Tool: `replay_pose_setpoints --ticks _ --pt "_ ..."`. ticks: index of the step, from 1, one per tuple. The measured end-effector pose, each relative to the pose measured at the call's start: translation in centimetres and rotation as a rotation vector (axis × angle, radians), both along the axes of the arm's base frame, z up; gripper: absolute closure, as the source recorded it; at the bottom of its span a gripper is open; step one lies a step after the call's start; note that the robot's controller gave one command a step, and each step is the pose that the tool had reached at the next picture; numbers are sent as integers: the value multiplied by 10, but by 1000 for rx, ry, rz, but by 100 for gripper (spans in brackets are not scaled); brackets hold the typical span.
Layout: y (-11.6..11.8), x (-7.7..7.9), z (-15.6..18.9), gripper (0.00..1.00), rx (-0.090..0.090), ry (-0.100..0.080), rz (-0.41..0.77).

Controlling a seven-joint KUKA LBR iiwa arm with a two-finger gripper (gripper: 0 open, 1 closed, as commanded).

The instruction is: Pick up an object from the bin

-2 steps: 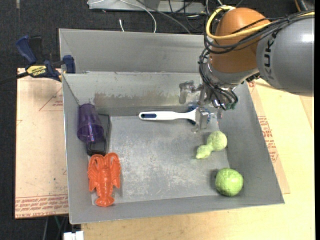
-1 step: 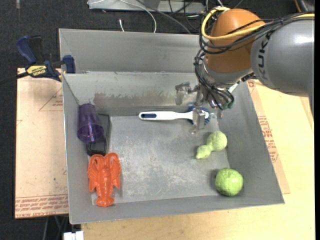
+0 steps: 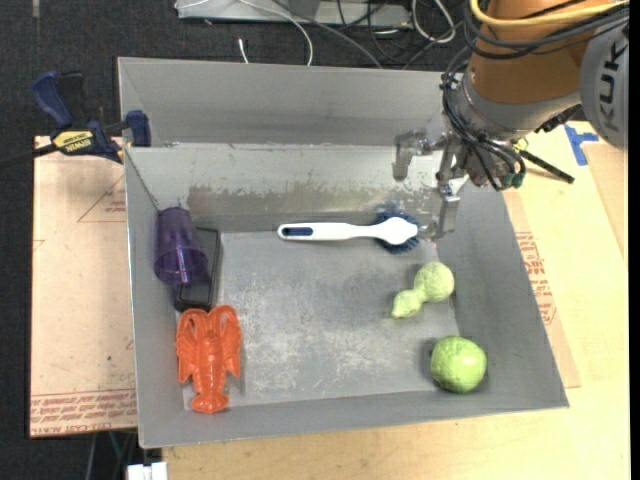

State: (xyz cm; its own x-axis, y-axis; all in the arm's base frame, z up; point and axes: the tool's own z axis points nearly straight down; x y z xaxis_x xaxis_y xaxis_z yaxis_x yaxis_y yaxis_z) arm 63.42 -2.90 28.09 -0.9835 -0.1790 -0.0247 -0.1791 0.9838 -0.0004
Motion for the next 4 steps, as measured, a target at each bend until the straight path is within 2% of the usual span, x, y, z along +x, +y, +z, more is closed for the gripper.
replay_pose_setpoints --ticks 1,2,3,4 --pt "0 6 -21 0 -2 -8 22" --pt "-82 2 4 0 -15 -21 248" --pt "-74 1 -2 0 -10 -18 240" --pt "-64 16 -24 0 -11 -22 272"
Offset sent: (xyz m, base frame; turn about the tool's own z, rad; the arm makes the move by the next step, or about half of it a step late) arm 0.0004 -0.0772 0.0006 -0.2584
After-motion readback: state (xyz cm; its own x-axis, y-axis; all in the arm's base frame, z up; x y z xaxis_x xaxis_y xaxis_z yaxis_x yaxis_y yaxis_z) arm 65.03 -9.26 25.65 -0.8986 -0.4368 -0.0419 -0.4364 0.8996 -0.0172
